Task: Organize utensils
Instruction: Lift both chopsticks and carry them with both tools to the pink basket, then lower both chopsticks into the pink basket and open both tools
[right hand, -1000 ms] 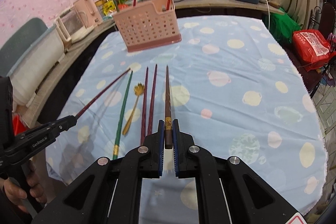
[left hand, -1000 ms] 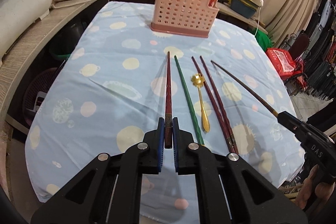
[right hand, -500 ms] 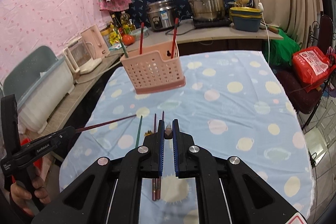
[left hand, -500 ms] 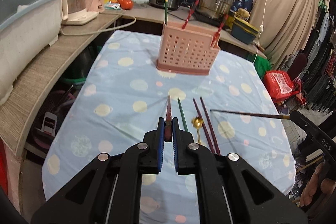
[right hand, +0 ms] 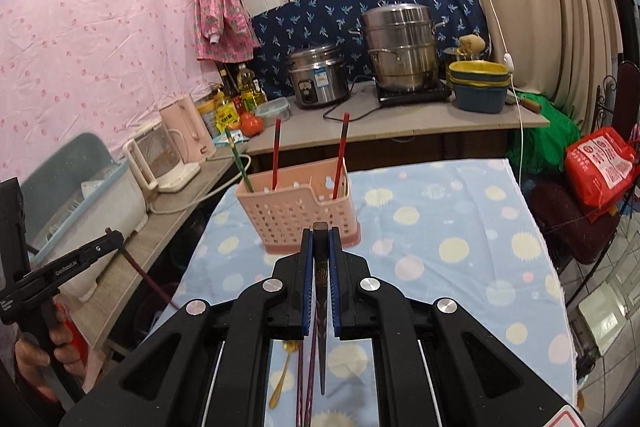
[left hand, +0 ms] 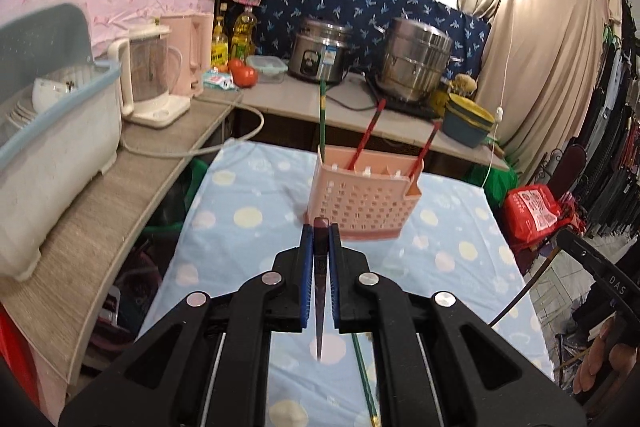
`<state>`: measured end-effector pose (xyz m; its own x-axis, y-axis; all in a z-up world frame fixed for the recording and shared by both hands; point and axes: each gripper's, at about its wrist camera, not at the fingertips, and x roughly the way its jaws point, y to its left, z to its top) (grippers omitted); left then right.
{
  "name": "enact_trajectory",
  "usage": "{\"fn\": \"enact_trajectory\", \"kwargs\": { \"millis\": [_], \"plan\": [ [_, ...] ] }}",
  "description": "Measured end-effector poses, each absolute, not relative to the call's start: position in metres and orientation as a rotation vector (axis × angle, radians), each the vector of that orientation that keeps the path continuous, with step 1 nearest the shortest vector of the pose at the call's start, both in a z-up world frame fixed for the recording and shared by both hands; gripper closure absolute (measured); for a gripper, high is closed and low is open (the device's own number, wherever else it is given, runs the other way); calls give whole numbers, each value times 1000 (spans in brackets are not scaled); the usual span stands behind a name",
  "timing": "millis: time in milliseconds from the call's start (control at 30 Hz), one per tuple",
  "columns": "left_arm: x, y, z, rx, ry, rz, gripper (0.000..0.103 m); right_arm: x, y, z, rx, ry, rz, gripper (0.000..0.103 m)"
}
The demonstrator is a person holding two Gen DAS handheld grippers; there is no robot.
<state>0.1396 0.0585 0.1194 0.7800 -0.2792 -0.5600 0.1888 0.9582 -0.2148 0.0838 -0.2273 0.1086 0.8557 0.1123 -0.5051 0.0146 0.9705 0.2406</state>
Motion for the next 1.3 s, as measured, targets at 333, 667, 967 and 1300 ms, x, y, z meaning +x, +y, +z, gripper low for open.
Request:
{"fn": "enact_trajectory", "kwargs": {
  "millis": [333,667,967,1300],
  "plan": [
    [199,47,184,-156,489,-271,96,151,-232,167,248,424,72,96],
    [261,24,237,-157,348,-279,96,231,-224,207,278,326,91,96],
    [314,9,206,-147,405,-270,96,294,-219,168,313,406,98,96],
    [344,15,143,-159,537,-246,96,320,-209,104,283,538,81,96]
  ]
}}
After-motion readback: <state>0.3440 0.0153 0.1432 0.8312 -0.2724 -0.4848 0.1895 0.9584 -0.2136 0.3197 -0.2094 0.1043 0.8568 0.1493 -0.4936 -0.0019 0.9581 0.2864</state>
